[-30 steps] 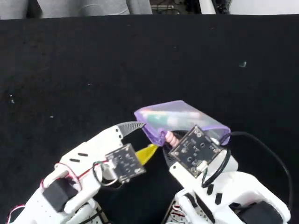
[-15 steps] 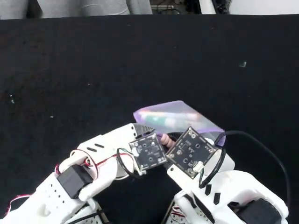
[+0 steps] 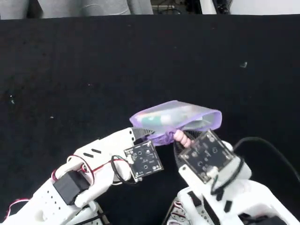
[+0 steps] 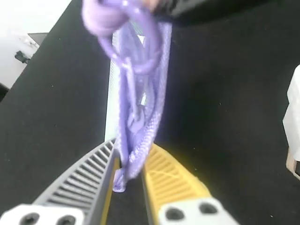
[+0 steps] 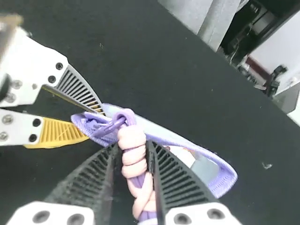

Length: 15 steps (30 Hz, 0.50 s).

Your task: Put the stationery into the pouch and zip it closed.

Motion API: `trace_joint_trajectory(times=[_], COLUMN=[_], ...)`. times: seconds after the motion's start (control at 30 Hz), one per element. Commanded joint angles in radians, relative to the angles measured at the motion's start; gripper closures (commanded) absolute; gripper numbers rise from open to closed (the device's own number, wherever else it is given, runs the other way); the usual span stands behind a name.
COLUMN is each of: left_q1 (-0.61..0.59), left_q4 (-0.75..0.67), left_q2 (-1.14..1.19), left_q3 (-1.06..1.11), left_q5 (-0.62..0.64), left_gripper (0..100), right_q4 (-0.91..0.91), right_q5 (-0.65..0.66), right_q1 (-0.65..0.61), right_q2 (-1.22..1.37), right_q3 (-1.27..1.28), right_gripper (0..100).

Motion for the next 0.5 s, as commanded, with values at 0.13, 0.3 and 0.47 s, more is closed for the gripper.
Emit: trace_joint_trajectory(times=[0.13,0.3,0.47], left_q1=[-0.062,-0.068,-0.068], left_q4=[0.002,0.002,0.002], left_q2=[0.002,0.002,0.003], left_q3=[0.001,0.001,0.002], left_q5=[-0.002,-0.002,-0.002], left_gripper=[97,97,97], right_q4=[0.026,0.018,0.017], right_q5=[0.038,0.078,0.078], right_q1=[0.103,0.221,0.253], right_q2=[-0.001,-0.001,0.019], right_q3=[-0.091,-0.099,-0.139], right_gripper=[98.7,98.7,98.7])
